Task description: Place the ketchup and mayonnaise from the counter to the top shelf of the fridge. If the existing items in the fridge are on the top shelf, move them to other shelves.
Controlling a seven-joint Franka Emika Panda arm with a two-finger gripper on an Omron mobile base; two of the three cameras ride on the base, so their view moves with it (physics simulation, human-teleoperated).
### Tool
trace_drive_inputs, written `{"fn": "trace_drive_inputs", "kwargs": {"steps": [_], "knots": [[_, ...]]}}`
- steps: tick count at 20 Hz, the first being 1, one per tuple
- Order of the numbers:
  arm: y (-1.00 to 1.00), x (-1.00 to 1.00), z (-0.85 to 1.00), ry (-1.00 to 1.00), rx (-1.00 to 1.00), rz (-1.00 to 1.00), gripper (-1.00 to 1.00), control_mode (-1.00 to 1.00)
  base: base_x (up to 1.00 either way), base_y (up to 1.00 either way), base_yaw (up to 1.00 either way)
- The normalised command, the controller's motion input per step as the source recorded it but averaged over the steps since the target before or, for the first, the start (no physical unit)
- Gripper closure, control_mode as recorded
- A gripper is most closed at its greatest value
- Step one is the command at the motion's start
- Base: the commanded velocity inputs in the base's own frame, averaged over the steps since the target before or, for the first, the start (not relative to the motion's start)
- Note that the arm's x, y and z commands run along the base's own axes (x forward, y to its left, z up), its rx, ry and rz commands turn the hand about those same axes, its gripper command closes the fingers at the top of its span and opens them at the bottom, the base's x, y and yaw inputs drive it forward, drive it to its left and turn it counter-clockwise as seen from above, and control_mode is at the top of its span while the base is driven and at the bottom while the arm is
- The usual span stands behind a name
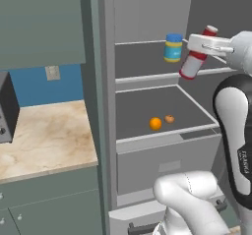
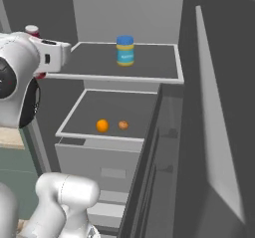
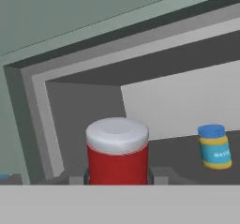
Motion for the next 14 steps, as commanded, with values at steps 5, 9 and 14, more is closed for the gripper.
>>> {"fn": "trace_drive_inputs", "kwargs": {"steps": [5, 9, 14], "knots": [[0.02, 0.73, -0.07, -0.13, -0.01, 0.0, 1.0, -1.0, 0.0, 0.0, 0.0], [-0.09, 0.56, -0.11, -0.05, -0.07, 0.06, 1.0, -1.0, 0.0, 0.0, 0.0], [-0.07, 0.17, 0.0, 0.0, -0.09, 0.09, 1.0, -1.0, 0.0, 0.0, 0.0]]}}
